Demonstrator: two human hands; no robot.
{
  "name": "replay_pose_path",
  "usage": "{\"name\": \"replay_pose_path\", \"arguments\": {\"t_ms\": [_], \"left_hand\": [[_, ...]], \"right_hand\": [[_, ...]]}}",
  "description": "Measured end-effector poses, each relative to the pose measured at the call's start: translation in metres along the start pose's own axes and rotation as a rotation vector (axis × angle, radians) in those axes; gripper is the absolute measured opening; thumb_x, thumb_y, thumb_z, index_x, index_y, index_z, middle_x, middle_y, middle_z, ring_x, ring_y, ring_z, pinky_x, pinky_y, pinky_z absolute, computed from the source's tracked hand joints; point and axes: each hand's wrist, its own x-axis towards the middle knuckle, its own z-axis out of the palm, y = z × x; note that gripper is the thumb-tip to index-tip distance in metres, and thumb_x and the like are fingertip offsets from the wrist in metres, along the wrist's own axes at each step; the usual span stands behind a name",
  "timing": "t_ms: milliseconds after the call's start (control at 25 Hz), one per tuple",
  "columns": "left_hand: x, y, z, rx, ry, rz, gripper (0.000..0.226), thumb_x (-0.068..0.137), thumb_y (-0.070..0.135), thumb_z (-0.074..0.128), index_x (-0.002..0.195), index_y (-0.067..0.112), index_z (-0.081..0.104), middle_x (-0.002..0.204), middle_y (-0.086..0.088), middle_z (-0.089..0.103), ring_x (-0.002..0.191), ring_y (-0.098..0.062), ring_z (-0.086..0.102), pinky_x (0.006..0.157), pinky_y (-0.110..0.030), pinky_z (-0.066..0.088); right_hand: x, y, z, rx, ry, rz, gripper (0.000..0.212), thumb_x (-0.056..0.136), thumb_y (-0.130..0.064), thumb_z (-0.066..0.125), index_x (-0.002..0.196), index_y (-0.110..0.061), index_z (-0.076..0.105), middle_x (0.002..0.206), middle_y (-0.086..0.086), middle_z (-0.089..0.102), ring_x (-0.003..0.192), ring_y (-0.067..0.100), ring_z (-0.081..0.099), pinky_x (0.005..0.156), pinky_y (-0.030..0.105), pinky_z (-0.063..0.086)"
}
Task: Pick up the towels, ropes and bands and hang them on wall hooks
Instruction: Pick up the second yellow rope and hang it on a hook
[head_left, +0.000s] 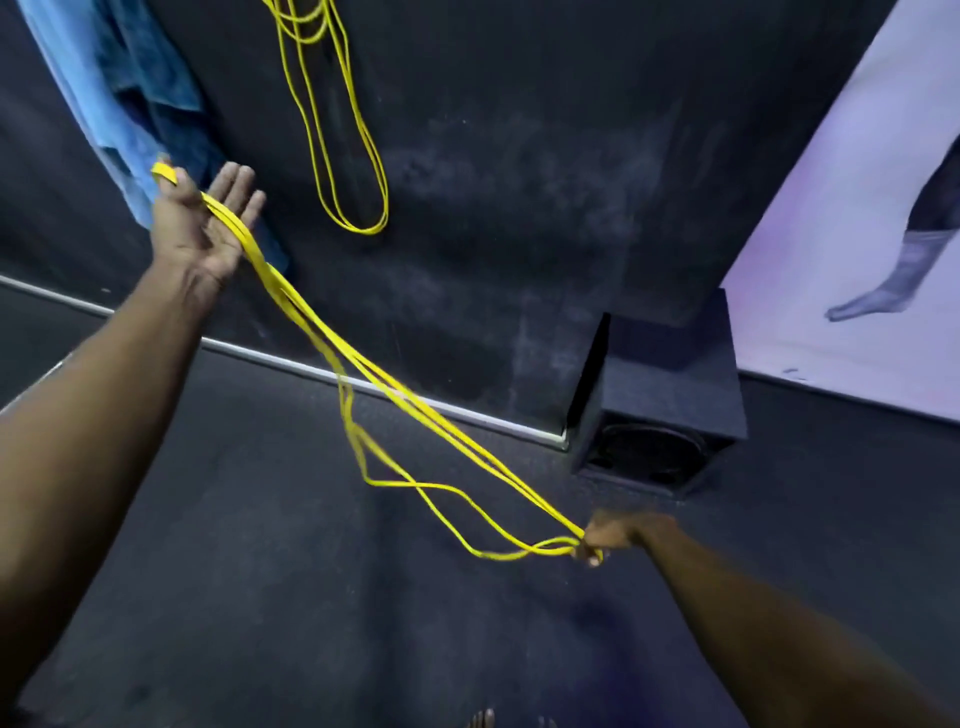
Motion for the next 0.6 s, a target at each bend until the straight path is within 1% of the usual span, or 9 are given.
{"name": "replay_pose_path", "arguments": {"t_ms": [80,160,240,320,360,440,480,520,600], "left_hand": [[0.017,0.013,0.009,0.098,0.045,0.006,0.06,0.1,0.044,0.044,0.151,0.016,0.032,0.129,-0.011,0.061,0.11,-0.025,0.067,0.092,-0.042,0.055],[0.021,0.007,0.02,0.252,-0.041,-0.043,0.048,0.102,0.046,0.034,0.145,0.026,0.036,0.133,-0.009,0.058,0.111,-0.024,0.067,0.085,-0.036,0.058],[0.018,-0.017,0.031,0.412,-0.158,-0.115,0.037,0.103,0.04,0.031,0.138,0.032,0.039,0.131,-0.011,0.059,0.101,-0.022,0.071,0.078,-0.033,0.06],[0.008,-0.046,0.043,0.519,-0.275,-0.221,0.032,0.103,0.031,0.03,0.13,0.034,0.045,0.124,-0.013,0.062,0.091,-0.022,0.073,0.073,-0.032,0.058],[0.004,-0.059,0.048,0.547,-0.328,-0.275,0.032,0.102,0.028,0.03,0.127,0.033,0.049,0.124,-0.016,0.063,0.091,-0.024,0.073,0.074,-0.033,0.058],[-0.003,-0.08,0.058,0.585,-0.404,-0.362,0.034,0.101,0.026,0.032,0.127,0.027,0.054,0.131,-0.02,0.06,0.094,-0.027,0.072,0.078,-0.034,0.057],[-0.006,-0.088,0.063,0.587,-0.432,-0.407,0.035,0.101,0.024,0.033,0.128,0.024,0.055,0.13,-0.02,0.06,0.093,-0.027,0.071,0.078,-0.035,0.057],[-0.01,-0.096,0.07,0.578,-0.444,-0.444,0.035,0.101,0.022,0.034,0.127,0.021,0.056,0.123,-0.019,0.065,0.087,-0.025,0.072,0.074,-0.035,0.058],[-0.019,-0.105,0.086,0.514,-0.418,-0.512,0.031,0.101,0.021,0.035,0.117,0.014,0.06,0.093,-0.01,0.074,0.065,-0.019,0.071,0.06,-0.031,0.059]], "right_hand": [[-0.005,-0.023,-0.004,-0.008,0.127,-0.045,0.037,0.089,-0.039,0.062,0.058,-0.018,0.06,0.073,0.003,0.068,0.065,0.01,0.053,0.058,0.025,0.04],[-0.014,-0.06,-0.031,0.033,0.389,-0.172,0.045,0.091,-0.044,0.057,0.06,-0.013,0.05,0.07,0.007,0.061,0.066,0.018,0.056,0.059,0.029,0.039],[-0.023,-0.108,-0.074,0.053,0.591,-0.345,0.04,0.089,-0.046,0.053,0.07,-0.011,0.053,0.065,0.007,0.058,0.068,0.028,0.061,0.061,0.033,0.043],[-0.031,-0.155,-0.129,-0.002,0.698,-0.508,0.028,0.084,-0.041,0.048,0.076,-0.015,0.055,0.063,0.006,0.054,0.073,0.038,0.058,0.06,0.034,0.045],[-0.037,-0.176,-0.156,-0.029,0.732,-0.588,0.024,0.081,-0.038,0.047,0.072,-0.017,0.053,0.062,0.006,0.053,0.07,0.04,0.051,0.059,0.034,0.044],[-0.047,-0.213,-0.206,-0.067,0.778,-0.713,0.021,0.078,-0.034,0.048,0.065,-0.018,0.048,0.058,0.007,0.047,0.064,0.034,0.034,0.058,0.035,0.043],[-0.052,-0.227,-0.229,-0.095,0.802,-0.745,0.018,0.079,-0.032,0.05,0.067,-0.018,0.049,0.06,0.008,0.047,0.066,0.034,0.033,0.059,0.035,0.043],[-0.053,-0.239,-0.249,-0.125,0.837,-0.753,0.012,0.081,-0.028,0.052,0.074,-0.018,0.052,0.066,0.01,0.051,0.069,0.038,0.037,0.06,0.035,0.043],[-0.054,-0.256,-0.286,-0.099,0.888,-0.78,0.009,0.081,-0.019,0.055,0.09,-0.017,0.053,0.086,0.013,0.062,0.079,0.038,0.054,0.064,0.032,0.039]]}}
